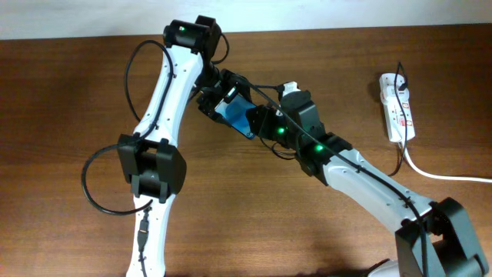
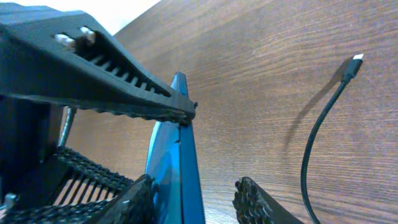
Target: Plug charger to phone and switch on socket
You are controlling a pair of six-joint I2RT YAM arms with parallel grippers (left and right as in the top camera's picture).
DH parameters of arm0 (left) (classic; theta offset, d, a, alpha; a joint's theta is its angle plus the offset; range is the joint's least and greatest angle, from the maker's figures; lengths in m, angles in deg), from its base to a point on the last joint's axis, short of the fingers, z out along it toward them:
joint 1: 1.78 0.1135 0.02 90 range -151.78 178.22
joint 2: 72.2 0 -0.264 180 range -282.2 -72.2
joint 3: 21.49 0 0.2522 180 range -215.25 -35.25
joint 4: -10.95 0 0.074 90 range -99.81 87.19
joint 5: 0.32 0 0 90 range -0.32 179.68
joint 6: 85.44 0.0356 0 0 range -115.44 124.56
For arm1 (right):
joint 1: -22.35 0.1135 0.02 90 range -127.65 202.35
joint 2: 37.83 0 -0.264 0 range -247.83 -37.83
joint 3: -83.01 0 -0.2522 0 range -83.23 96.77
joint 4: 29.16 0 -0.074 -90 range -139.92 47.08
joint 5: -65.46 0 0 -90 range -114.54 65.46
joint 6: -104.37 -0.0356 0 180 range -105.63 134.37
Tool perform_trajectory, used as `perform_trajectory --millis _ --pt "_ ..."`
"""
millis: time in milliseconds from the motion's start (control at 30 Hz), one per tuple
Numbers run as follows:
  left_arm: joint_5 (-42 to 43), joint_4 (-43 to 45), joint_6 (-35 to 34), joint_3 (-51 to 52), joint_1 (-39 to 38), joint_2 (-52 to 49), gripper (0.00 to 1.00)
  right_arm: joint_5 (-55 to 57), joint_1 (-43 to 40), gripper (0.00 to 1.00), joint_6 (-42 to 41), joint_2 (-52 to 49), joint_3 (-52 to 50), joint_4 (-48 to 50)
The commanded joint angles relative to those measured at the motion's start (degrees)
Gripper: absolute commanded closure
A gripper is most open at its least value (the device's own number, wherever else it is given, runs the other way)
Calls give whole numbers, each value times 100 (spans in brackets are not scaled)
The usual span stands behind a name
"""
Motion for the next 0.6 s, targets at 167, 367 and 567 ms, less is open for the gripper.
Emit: perform_trajectory --millis 167,367,567 --pt "22 -20 -7 -149 -46 35 100 -153 37 68 -643 -131 76 111" --pt "-15 -20 -9 -149 -46 35 100 -282 37 78 -831 -131 76 131" --pt "-13 -20 -9 -149 -46 35 100 -293 35 92 -828 -131 76 131"
